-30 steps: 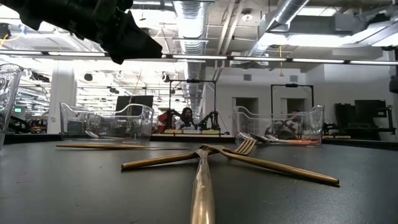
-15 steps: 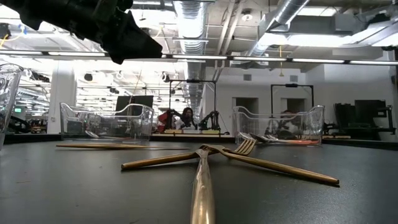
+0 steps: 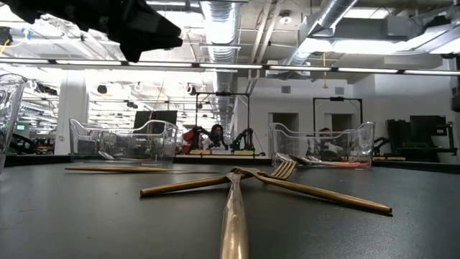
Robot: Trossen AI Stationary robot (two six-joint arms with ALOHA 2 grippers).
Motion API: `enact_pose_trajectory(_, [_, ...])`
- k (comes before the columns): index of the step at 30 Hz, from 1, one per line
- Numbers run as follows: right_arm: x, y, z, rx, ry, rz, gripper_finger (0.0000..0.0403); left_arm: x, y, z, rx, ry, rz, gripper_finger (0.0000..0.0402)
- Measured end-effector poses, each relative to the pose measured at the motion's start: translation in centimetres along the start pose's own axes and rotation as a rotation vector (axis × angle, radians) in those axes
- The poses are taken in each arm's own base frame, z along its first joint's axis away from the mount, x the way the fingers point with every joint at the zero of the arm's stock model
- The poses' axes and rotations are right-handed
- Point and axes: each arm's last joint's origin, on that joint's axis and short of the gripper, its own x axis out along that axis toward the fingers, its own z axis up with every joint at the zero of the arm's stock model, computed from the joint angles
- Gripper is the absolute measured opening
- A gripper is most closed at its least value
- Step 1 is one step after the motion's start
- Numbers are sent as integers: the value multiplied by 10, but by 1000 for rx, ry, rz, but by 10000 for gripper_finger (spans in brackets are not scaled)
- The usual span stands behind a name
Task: Sort silverware by color (type)
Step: Put the gold fork into the bottom left transparent bin
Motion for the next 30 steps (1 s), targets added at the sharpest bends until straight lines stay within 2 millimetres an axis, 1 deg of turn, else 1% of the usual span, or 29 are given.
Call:
enact_pose_trajectory(1, [-1, -3, 3, 8, -24, -12, 21, 0, 0, 0, -5, 2, 1, 119])
enact_pose_trajectory(3, [-4, -11, 9, 25, -74, -44, 11, 1, 0, -1, -4, 7, 1, 119])
enact_pose_trajectory(5, [-9, -19, 15, 56, -143, -113, 14, 1, 0, -2, -8, 12, 2, 119])
enact_pose_trajectory(8, [-16, -29, 22, 92, -221, -168, 11, 1, 0, -2, -25, 15, 2, 119])
enact_pose_trajectory(10, [-21, -39, 28, 112, -264, -205, 8, 1, 0, -2, -28, 15, 3, 119])
enact_pose_trajectory(13, [-28, -55, 38, 174, -372, -317, 7, 1, 0, -2, -36, 14, 3, 119])
enact_pose_trajectory(18, [-40, -81, 63, 282, -600, -460, 6, 1, -1, 1, -24, -11, -1, 119])
enact_pose_trajectory(24, [-59, -114, 100, 341, -901, -504, 6, 1, -2, 8, -3, -84, -11, 119])
enact_pose_trajectory(27, [-69, -127, 111, 311, -1011, -489, 6, 0, -2, 11, -1, -113, -15, 119])
enact_pose_trajectory(30, [-76, -139, 120, 306, -1123, -418, 6, 0, -3, 12, 22, -122, -49, 124])
